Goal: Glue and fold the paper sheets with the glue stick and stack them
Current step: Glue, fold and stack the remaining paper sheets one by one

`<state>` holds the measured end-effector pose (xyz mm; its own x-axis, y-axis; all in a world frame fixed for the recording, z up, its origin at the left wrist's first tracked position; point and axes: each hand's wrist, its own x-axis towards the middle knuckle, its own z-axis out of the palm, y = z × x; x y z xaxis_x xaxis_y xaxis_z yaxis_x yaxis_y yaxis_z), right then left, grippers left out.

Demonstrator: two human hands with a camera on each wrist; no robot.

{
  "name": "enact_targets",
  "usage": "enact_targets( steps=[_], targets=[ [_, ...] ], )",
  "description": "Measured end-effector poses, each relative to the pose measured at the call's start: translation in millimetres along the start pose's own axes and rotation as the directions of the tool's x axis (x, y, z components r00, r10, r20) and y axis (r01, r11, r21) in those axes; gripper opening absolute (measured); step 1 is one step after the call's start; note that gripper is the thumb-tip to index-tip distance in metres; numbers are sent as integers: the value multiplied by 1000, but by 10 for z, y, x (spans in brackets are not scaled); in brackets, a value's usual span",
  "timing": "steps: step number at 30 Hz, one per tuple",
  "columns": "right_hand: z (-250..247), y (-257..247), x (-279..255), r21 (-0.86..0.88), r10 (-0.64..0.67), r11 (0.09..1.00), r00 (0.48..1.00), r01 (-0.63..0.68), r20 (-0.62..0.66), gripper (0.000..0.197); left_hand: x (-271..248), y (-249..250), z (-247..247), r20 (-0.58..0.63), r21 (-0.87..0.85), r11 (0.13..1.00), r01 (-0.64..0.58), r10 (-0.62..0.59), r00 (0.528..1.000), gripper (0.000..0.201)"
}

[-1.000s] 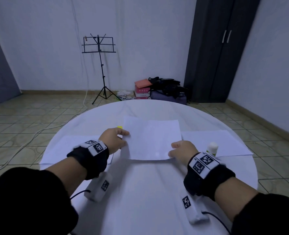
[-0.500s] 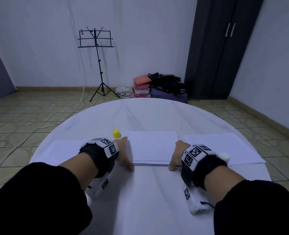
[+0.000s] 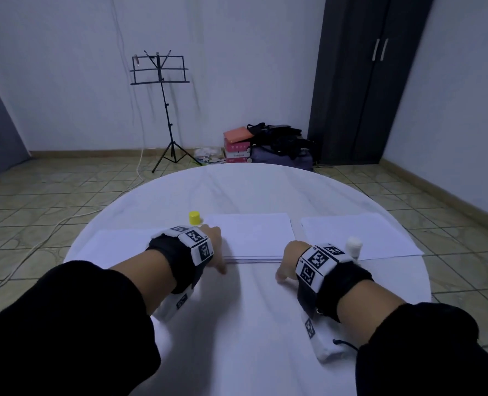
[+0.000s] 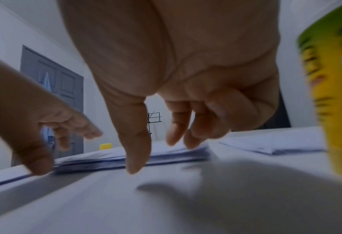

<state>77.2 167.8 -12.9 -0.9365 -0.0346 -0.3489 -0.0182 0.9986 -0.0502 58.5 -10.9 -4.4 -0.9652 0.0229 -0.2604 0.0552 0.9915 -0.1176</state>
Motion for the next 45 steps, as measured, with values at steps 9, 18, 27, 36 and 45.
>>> enact_targets(
  steps=[9,18,27,36,45],
  targets=[
    [179,576,-502,-109,-23,993,991,38,134,44,-200,778,-162,24,-71,987,-147,149,989,75],
    [-72,1525,-363,45,107,993,987,-113,120,28,140,1413,-428,5,31,968,-251,251,968,57],
    [-348,1785,93,-7,22,1000,997,-21,80,61,798,1821,-521,57,27,981,-192,190,980,69],
    [-296,1815,388,-95,-43,994,993,54,113,60,1111,1998,-454,103,-21,989,-146,147,984,77],
    [-256,1814,549,-153,-17,987,991,37,131,40,1077,2019,-449,46,-90,972,-218,223,974,80]
  ],
)
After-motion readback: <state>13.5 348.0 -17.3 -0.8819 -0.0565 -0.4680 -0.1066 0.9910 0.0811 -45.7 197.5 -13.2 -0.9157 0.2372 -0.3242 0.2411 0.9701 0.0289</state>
